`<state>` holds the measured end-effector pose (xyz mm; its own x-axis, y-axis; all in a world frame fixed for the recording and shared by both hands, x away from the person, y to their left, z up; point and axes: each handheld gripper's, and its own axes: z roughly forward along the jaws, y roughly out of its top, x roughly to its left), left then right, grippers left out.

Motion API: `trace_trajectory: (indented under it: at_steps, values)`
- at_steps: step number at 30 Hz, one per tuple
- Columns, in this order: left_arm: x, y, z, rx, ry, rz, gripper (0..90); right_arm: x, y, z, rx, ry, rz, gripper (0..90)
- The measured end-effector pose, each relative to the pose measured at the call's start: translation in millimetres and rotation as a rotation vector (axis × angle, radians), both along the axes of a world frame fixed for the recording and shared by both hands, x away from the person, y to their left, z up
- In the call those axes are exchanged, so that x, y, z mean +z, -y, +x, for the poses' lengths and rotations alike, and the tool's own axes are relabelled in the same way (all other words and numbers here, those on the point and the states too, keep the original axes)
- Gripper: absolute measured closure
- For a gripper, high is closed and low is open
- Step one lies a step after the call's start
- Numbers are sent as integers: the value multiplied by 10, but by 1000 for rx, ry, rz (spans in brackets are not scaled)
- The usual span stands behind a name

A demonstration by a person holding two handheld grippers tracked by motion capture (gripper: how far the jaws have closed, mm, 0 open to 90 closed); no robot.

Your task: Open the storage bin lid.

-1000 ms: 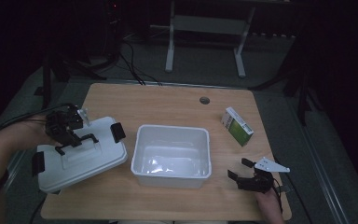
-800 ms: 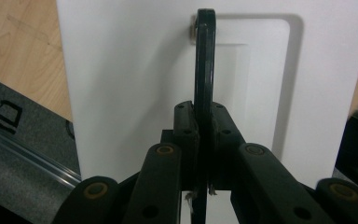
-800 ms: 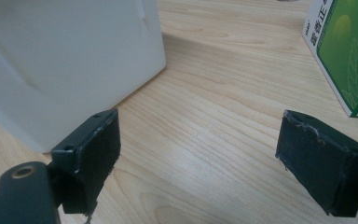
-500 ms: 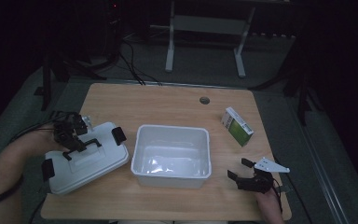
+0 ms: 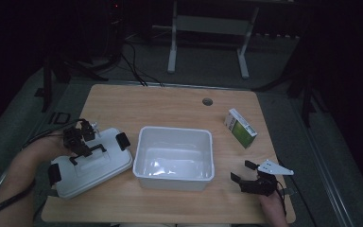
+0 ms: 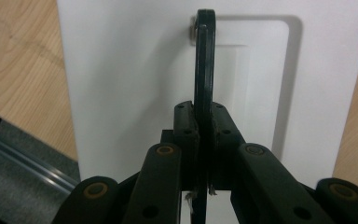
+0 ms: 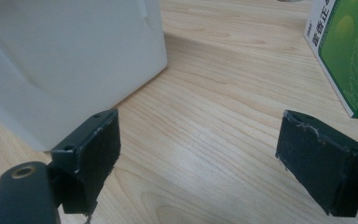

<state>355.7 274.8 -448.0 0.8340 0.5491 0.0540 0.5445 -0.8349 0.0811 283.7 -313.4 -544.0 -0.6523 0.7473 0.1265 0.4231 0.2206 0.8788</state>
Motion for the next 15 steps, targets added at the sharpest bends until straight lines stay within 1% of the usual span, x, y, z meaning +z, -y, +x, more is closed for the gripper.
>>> trace_trajectory:
  at_steps: [2,3,5,9,10,12,13,14,15]
  values:
    - [-28,13,11,3,3,-1,840,1,1,0,1,0,0,134]
    - [-46,15,16,6,-6,-3,840,2,1,0,1,-1,0,133]
    - [-80,22,26,2,-2,7,840,3,2,0,2,0,0,134]
    - [-159,37,30,2,-19,12,840,4,6,1,5,0,0,135]
    - [-172,41,32,3,-14,12,840,3,7,3,6,-1,0,135]
    - [-193,45,36,3,-20,9,840,4,6,4,7,1,0,135]
    - [-201,47,38,6,-15,4,841,4,5,3,7,1,0,135]
    - [-211,50,39,9,-20,-2,840,4,4,4,8,1,-2,135]
    - [-217,55,41,3,-21,-2,840,4,3,5,10,1,-3,135]
